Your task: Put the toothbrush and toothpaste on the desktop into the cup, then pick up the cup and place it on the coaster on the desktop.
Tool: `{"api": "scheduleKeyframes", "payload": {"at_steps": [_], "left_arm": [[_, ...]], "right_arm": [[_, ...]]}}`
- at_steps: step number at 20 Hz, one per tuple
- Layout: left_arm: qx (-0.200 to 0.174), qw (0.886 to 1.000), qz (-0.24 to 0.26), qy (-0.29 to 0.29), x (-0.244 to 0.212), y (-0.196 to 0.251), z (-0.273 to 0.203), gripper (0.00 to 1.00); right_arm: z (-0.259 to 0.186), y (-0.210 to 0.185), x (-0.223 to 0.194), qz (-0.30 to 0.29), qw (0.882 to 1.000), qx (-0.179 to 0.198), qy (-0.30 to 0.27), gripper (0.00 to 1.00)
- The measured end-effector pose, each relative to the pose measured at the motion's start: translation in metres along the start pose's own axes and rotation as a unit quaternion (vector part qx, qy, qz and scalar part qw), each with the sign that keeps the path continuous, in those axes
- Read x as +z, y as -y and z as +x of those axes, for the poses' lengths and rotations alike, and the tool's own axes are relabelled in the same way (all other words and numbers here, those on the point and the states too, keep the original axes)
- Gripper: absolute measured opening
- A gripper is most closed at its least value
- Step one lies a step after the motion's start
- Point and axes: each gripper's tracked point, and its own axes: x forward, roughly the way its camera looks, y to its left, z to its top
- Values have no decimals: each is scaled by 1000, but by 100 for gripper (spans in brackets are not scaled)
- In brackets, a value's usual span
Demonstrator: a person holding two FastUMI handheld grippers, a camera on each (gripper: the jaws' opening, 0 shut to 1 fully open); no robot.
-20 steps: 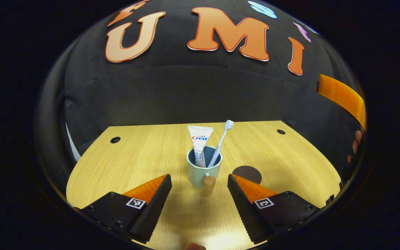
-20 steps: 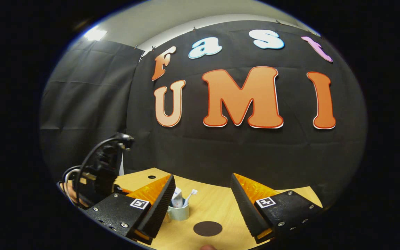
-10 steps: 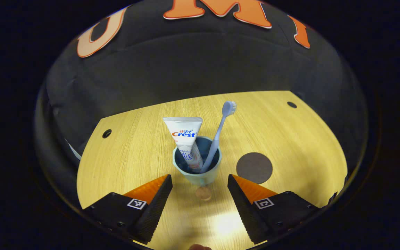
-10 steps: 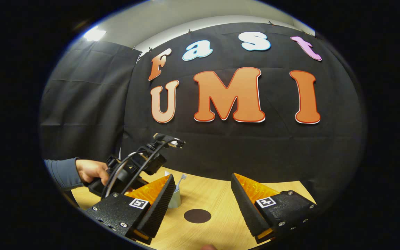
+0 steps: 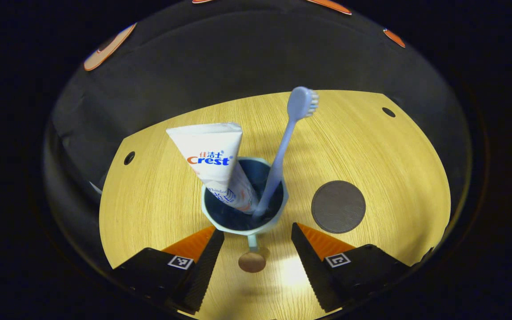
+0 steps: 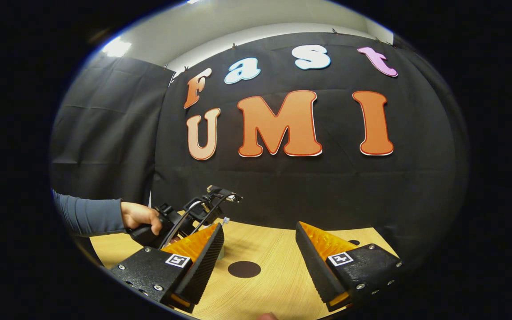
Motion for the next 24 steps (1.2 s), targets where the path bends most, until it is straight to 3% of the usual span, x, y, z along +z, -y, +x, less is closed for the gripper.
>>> {"api": "scheduleKeyframes", "payload": {"at_steps": [3,6,8,9,17,18,24], "left_arm": [[6,1000,-2,-5,2,-2,2,76],[4,1000,-5,-11,-3,1,0,70],[0,1000,-14,-15,-2,5,-2,57],[-2,1000,-13,-14,1,8,-1,34],[-32,999,-39,7,-3,13,2,23],[-34,998,-44,9,-1,13,3,23],[-47,997,-50,27,7,15,1,23]], "right_arm": [[-3,3,-9,6,1000,-5,-7,97],[-3,1,-18,25,1000,1,-14,97],[-2,2,-19,30,999,-1,-18,97],[-1,4,-18,30,999,-2,-17,100],[-9,18,-19,25,999,-17,-11,96],[-10,18,-18,27,999,-16,-10,100],[-19,25,-16,26,999,-30,-6,97]]}}
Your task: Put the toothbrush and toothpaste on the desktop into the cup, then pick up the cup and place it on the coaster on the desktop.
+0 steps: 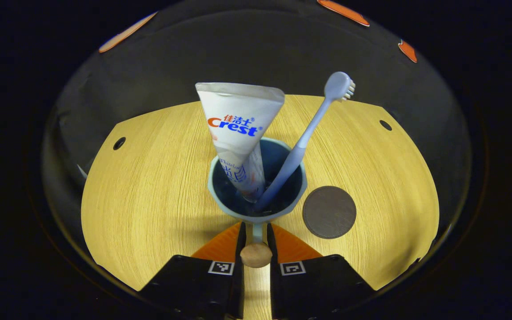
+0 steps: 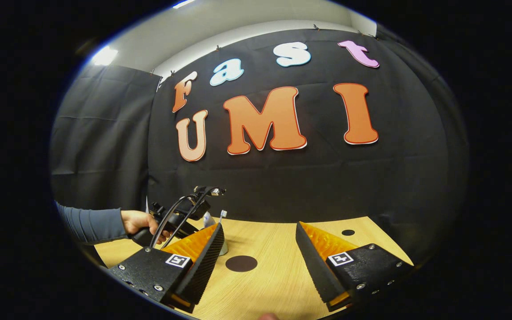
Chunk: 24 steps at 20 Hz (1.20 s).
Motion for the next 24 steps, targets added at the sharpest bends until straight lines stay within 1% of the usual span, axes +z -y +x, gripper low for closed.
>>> {"api": "scheduleKeyframes", "payload": {"at_steps": [2,6,9,10,12,13,18,21,22,24], "left_arm": [[-2,1000,7,7,3,0,0,23],[-13,999,28,13,7,2,1,23],[-30,999,40,12,6,4,1,23],[-34,998,43,10,5,4,0,23],[-38,998,54,7,4,5,1,23],[-40,997,60,4,4,5,1,23],[-47,996,68,-25,4,4,-2,23],[-36,996,69,-32,5,2,-7,23],[-35,996,70,-33,1,3,-5,24],[-49,996,68,-25,0,6,-13,29]], "right_arm": [[-4,7,-5,-6,1000,-11,-5,97],[-14,12,-9,-9,1000,-20,-6,97],[-18,17,-13,-9,999,-31,-12,97],[-21,20,-14,-9,999,-35,-14,100],[-30,31,-15,-7,999,-44,-15,100],[-33,34,-16,-4,999,-47,-16,97],[-43,54,-25,5,998,-64,-23,97],[-42,59,-31,15,997,-68,-30,97],[-42,59,-33,18,997,-68,-32,97],[-39,57,-35,20,997,-67,-34,97]]}}
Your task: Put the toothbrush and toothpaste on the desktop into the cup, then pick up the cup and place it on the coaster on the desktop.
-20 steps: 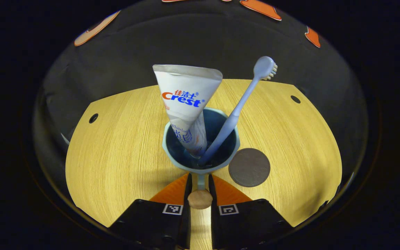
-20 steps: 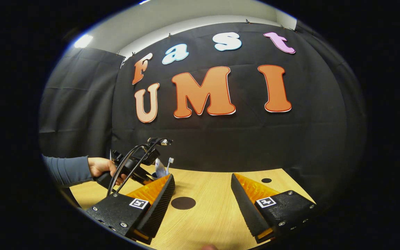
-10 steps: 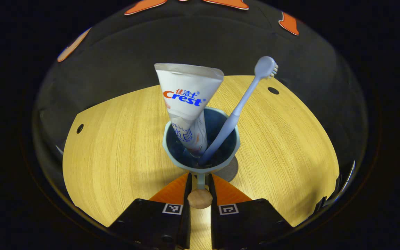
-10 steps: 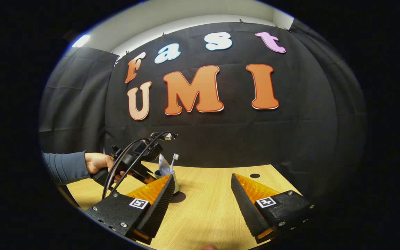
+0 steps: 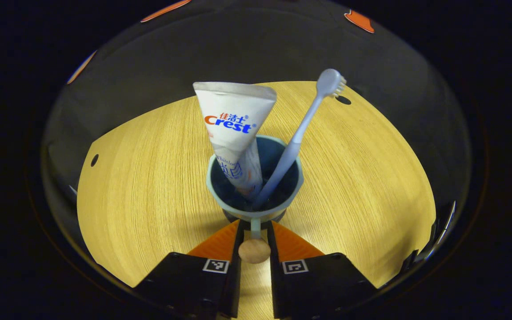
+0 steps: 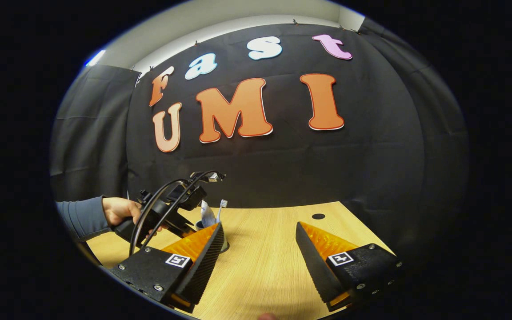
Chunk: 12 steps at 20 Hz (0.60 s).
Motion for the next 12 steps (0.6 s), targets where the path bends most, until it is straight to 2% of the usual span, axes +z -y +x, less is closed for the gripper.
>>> {"api": "scheduleKeyframes", "payload": {"at_steps": [3,5,6,9,12], "left_arm": [[-18,1000,9,10,-8,6,-14,79],[-33,999,23,24,-17,11,-24,80],[-31,998,32,36,-19,9,-32,79],[-19,995,41,85,-15,-1,-60,98],[2,989,35,146,-6,-22,-99,98]], "right_arm": [[4,-7,2,0,1000,0,2,97],[7,-17,4,-1,1000,3,10,97],[9,-22,6,-5,1000,4,14,100],[15,-39,10,-18,1000,9,23,97],[21,-60,20,-28,999,20,33,96]]}}
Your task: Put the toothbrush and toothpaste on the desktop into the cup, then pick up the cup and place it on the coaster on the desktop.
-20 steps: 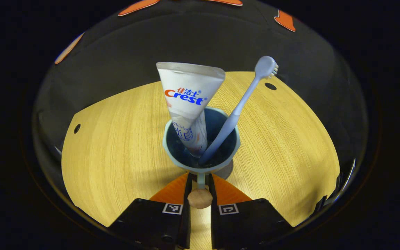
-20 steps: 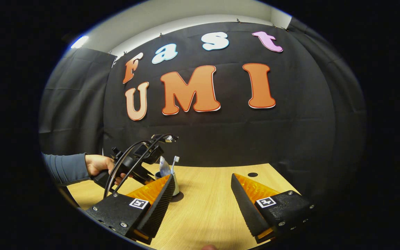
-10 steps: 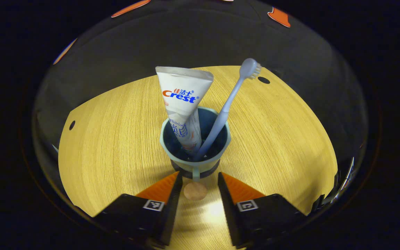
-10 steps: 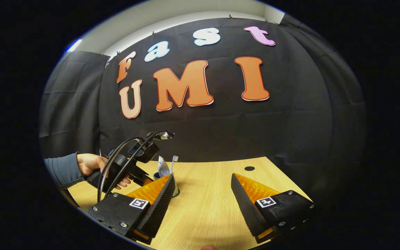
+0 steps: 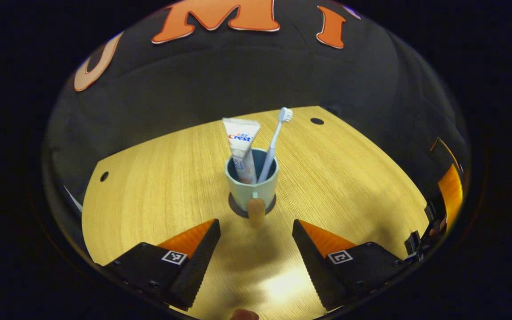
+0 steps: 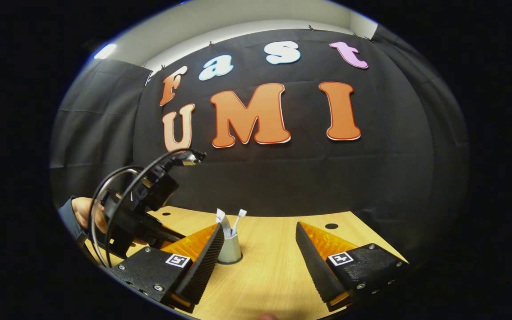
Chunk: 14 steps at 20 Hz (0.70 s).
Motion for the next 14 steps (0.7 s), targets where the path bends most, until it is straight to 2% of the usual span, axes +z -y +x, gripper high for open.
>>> {"api": "scheduleKeyframes", "payload": {"at_steps": [3,4,6,9,12,14], "left_arm": [[59,996,26,66,20,-38,-37,98],[90,991,40,89,21,-54,-48,98],[121,983,43,128,32,-67,-65,98],[142,971,18,190,43,-88,-99,99],[164,951,3,262,63,-102,-129,100],[162,938,-7,307,76,-100,-145,99]], "right_arm": [[7,-22,7,-5,1000,14,15,96],[8,-31,8,-7,1000,20,20,96],[14,-42,13,-18,999,22,34,96],[19,-58,17,-27,998,29,46,96],[22,-68,28,-37,997,32,62,96],[23,-70,35,-43,996,30,74,96]]}}
